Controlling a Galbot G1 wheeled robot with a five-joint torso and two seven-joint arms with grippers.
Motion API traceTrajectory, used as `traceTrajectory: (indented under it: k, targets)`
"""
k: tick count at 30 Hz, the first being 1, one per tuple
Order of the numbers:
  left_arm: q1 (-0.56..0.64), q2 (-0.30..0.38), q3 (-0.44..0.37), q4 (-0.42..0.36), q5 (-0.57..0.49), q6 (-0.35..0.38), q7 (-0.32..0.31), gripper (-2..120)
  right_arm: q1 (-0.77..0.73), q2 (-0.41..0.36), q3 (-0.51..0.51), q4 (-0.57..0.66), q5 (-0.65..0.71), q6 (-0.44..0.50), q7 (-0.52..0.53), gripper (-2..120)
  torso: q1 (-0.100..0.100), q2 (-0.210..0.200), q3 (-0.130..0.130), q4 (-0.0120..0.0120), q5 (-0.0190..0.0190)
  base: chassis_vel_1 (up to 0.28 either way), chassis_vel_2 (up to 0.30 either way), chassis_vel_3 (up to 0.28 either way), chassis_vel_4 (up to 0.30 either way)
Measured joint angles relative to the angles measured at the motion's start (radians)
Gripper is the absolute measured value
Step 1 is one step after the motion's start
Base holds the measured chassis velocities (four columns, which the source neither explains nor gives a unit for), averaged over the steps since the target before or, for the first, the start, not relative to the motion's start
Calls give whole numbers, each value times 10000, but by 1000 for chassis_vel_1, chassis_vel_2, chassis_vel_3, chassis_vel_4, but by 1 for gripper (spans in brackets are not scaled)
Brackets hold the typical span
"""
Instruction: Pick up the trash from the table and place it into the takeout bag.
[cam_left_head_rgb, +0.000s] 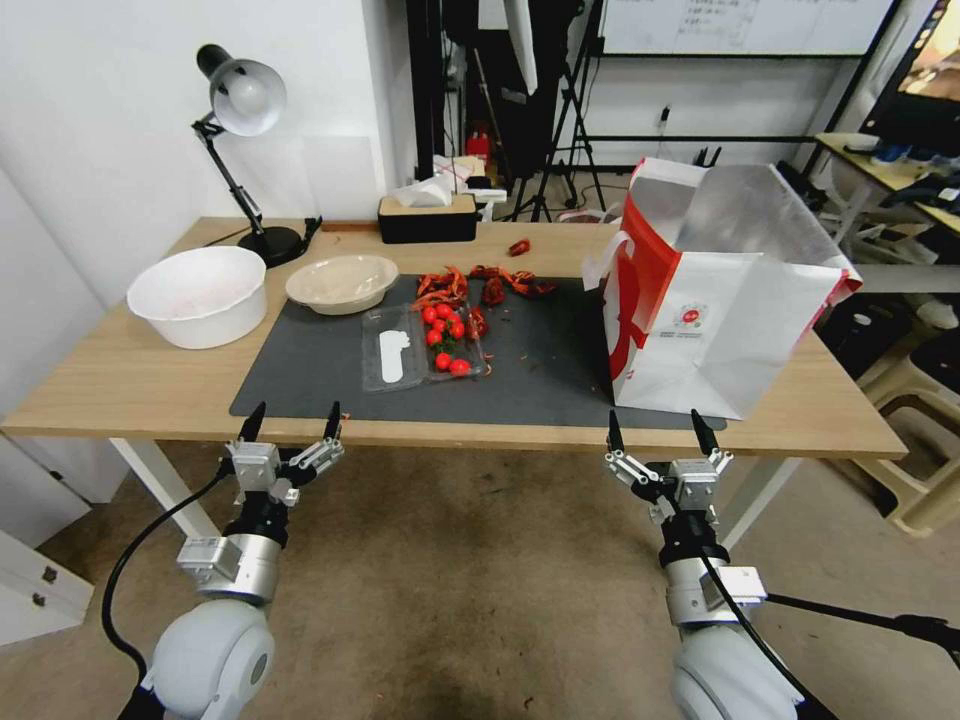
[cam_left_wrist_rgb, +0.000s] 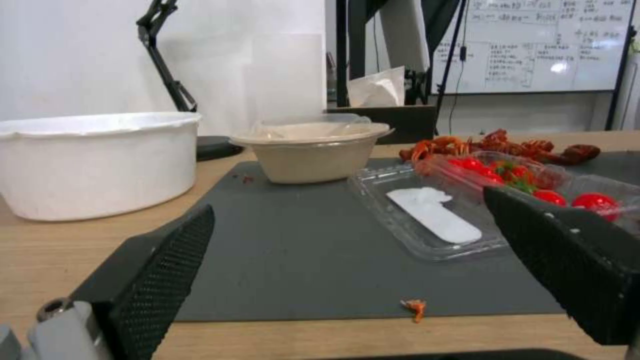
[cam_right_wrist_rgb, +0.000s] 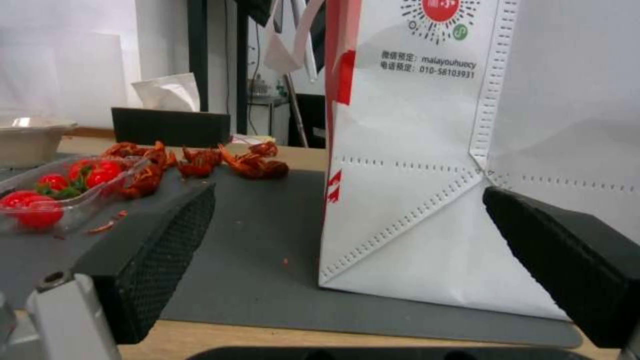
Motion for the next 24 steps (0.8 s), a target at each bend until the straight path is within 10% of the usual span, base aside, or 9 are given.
traceTrajectory:
  k: [24]
  targets:
    - [-1669,1358,14,795,253,173,1036,100,-10,10,-20,-57,-86,52,2,100,0,0,0,1,0,0,0,0,0]
